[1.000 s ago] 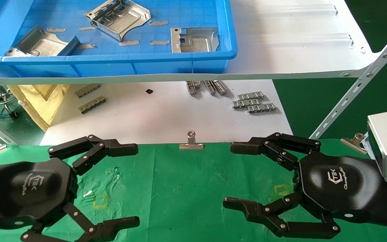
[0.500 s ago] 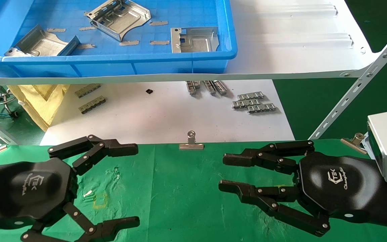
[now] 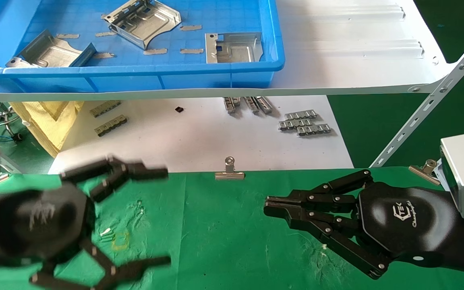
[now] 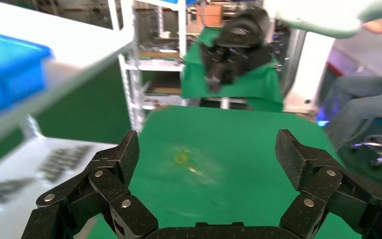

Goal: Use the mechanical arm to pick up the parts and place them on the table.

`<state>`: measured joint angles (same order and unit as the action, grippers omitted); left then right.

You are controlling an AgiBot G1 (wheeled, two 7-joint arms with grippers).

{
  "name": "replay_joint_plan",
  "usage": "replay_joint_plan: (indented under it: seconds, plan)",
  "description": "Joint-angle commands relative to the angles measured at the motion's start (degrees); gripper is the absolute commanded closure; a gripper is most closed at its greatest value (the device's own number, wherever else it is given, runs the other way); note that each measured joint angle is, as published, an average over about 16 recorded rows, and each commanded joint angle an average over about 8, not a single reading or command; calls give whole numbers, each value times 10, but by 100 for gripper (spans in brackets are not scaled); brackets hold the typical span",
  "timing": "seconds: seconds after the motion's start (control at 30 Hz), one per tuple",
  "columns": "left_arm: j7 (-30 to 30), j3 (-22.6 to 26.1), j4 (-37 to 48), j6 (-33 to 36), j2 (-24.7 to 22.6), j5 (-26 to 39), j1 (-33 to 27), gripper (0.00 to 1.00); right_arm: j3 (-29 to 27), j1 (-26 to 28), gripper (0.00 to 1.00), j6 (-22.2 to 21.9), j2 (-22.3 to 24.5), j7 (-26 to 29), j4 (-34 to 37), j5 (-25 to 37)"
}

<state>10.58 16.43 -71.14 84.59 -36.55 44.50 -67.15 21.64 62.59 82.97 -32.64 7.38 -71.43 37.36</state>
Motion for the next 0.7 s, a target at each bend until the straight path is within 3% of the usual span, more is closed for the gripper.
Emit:
replay_joint_plan:
  seconds: [0.03,0.2,0.37,0.53,0.7]
  plan:
    - [-2,0,0,-4,-2,6,-12,0,0,0,100,0,0,0,0,0]
    - [3,15,73,-14,-36,50,-110,0,0,0,100,0,0,0,0,0]
    - [-9,47,212,-44,-97,128,-238,0,0,0,100,0,0,0,0,0]
    - [-35,82,378,-129,-172,220,-356,0,0,0,100,0,0,0,0,0]
    - [-61,108,510,-246,-243,286,-432,0,0,0,100,0,0,0,0,0]
